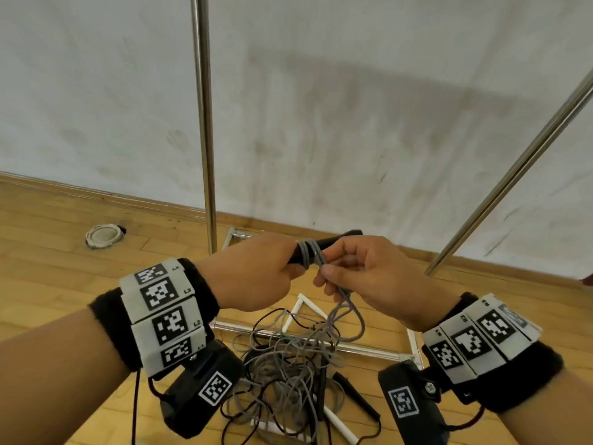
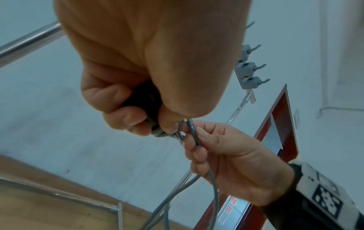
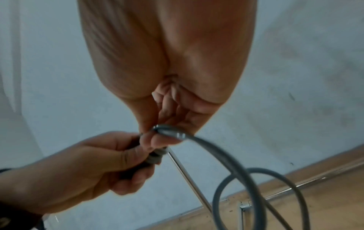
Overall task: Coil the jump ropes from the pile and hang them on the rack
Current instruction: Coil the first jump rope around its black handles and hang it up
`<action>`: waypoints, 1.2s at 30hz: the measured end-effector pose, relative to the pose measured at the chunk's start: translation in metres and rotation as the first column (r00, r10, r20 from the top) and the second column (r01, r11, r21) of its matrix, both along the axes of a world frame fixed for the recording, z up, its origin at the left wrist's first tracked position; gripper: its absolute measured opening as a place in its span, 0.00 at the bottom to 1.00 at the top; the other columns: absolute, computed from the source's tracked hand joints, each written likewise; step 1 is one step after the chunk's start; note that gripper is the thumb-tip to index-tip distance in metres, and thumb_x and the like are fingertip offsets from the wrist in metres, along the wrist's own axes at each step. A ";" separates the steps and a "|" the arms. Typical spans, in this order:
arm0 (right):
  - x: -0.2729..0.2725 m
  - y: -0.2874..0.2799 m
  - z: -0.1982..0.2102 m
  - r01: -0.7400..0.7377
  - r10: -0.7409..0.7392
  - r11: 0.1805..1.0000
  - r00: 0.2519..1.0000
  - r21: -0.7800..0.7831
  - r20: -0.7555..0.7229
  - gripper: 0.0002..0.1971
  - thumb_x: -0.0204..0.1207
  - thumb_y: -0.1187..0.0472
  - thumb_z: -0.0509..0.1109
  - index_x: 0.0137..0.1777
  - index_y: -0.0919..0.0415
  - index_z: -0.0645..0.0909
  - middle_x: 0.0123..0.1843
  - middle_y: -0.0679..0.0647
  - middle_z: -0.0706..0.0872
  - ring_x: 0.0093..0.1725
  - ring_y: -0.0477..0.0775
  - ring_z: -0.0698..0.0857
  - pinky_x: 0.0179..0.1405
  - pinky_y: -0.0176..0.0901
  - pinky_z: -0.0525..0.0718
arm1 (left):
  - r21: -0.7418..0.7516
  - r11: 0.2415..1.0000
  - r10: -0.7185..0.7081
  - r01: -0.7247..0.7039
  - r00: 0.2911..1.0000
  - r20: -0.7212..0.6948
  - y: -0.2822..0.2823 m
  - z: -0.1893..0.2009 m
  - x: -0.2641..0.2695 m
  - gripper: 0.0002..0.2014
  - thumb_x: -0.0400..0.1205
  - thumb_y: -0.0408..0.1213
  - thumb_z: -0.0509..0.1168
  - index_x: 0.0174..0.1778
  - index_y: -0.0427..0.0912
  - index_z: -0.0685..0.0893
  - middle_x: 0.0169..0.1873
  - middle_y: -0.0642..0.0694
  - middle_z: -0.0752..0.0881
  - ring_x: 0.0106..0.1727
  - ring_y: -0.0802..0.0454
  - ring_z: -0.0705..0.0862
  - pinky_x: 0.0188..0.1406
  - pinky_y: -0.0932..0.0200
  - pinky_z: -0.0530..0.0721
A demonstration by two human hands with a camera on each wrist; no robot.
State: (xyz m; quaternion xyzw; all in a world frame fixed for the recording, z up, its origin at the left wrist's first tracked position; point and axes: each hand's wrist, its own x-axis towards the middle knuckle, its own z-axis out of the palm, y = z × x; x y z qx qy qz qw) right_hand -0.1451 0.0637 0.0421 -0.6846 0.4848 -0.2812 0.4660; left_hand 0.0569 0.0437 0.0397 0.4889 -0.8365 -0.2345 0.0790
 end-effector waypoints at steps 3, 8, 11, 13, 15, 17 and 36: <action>0.005 -0.001 -0.004 0.045 -0.046 0.995 0.999 -0.090 -0.007 0.04 0.82 0.65 0.69 0.48 0.58 0.85 0.37 0.53 0.92 0.32 0.45 0.87 0.32 0.34 0.83 | -0.014 1.000 0.025 -0.026 0.994 -0.106 -0.001 0.004 -0.001 0.10 0.87 0.42 0.60 0.39 0.55 0.75 0.30 0.52 0.81 0.26 0.58 0.78 0.25 0.65 0.73; 0.007 -0.003 -0.009 -0.015 -0.001 0.995 0.988 -0.103 -0.154 0.18 0.85 0.48 0.62 0.38 0.52 0.85 0.26 0.50 0.86 0.24 0.44 0.81 0.27 0.31 0.79 | 0.003 0.999 0.041 -0.041 0.981 -0.192 -0.003 0.013 0.002 0.10 0.88 0.45 0.59 0.45 0.46 0.79 0.38 0.43 0.85 0.39 0.43 0.83 0.44 0.40 0.84; 0.002 -0.006 -0.013 -0.075 0.067 0.995 0.991 -0.065 -0.111 0.15 0.87 0.54 0.60 0.41 0.53 0.84 0.32 0.49 0.87 0.31 0.46 0.85 0.35 0.37 0.85 | 0.026 1.000 0.021 -0.016 0.977 -0.211 0.000 0.015 0.003 0.10 0.88 0.45 0.59 0.45 0.46 0.80 0.36 0.46 0.85 0.36 0.47 0.83 0.40 0.44 0.84; -0.003 -0.007 -0.014 -0.099 0.099 0.995 0.995 -0.006 -0.017 0.13 0.87 0.60 0.61 0.44 0.56 0.85 0.41 0.51 0.91 0.43 0.48 0.90 0.50 0.44 0.90 | 0.058 0.998 0.018 -0.004 0.971 -0.239 0.002 0.017 0.003 0.11 0.88 0.45 0.60 0.43 0.45 0.80 0.33 0.49 0.83 0.33 0.51 0.80 0.37 0.50 0.81; -0.004 -0.007 -0.014 -0.113 0.113 0.994 0.991 0.003 0.066 0.12 0.86 0.62 0.61 0.45 0.58 0.85 0.45 0.53 0.92 0.52 0.51 0.91 0.58 0.48 0.88 | 0.073 0.997 0.020 0.000 0.965 -0.262 0.003 0.019 0.003 0.12 0.88 0.44 0.60 0.41 0.44 0.80 0.31 0.51 0.82 0.30 0.54 0.78 0.35 0.53 0.78; -0.004 -0.006 -0.014 -0.099 0.104 0.993 0.993 -0.066 0.064 0.11 0.86 0.61 0.62 0.45 0.59 0.84 0.38 0.53 0.91 0.49 0.53 0.92 0.55 0.48 0.88 | 0.088 0.996 0.019 0.007 0.958 -0.287 0.004 0.022 0.005 0.12 0.88 0.43 0.60 0.40 0.43 0.80 0.28 0.53 0.81 0.28 0.57 0.77 0.34 0.56 0.77; -0.011 -0.010 -0.013 -0.144 0.100 0.981 0.949 -0.132 -0.299 0.28 0.75 0.32 0.60 0.34 0.56 0.85 0.24 0.56 0.80 0.24 0.55 0.77 0.27 0.35 0.79 | 0.232 0.953 -0.099 0.196 0.923 -0.373 0.014 0.033 0.024 0.08 0.89 0.38 0.59 0.47 0.38 0.78 0.28 0.53 0.80 0.29 0.54 0.76 0.30 0.63 0.75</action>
